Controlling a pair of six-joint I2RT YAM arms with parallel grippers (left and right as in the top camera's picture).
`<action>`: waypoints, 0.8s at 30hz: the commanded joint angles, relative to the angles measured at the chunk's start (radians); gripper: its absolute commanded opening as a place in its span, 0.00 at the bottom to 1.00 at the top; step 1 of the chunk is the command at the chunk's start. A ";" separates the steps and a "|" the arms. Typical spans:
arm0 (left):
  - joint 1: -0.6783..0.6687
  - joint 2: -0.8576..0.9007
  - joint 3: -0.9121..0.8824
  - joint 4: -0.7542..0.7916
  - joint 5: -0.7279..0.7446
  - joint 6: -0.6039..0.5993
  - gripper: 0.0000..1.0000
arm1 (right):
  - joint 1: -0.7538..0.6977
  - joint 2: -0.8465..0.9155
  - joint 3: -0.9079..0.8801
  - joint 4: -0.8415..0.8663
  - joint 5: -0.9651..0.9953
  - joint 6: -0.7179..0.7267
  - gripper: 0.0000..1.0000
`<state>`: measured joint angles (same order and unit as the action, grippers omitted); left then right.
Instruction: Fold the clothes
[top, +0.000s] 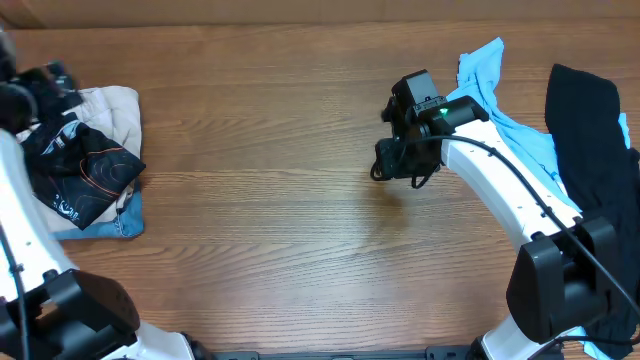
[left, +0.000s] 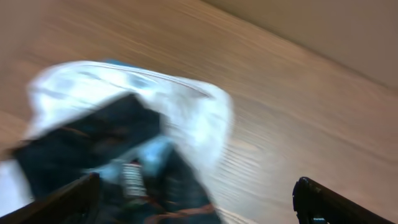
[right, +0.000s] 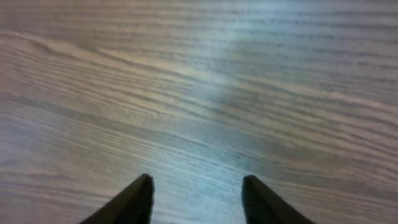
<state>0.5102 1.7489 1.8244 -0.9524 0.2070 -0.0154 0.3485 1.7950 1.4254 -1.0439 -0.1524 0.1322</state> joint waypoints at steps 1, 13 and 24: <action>-0.140 -0.006 0.011 -0.018 0.073 0.031 1.00 | -0.019 -0.022 0.048 0.029 -0.006 0.051 0.70; -0.457 -0.006 0.011 -0.070 0.079 0.080 1.00 | -0.119 -0.022 0.235 0.103 -0.005 0.006 1.00; -0.458 -0.026 0.011 -0.444 0.016 0.089 1.00 | -0.193 -0.169 0.259 -0.090 0.081 0.065 1.00</action>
<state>0.0479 1.7489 1.8244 -1.3479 0.2680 0.0551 0.1566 1.7283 1.6577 -1.1103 -0.1326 0.1677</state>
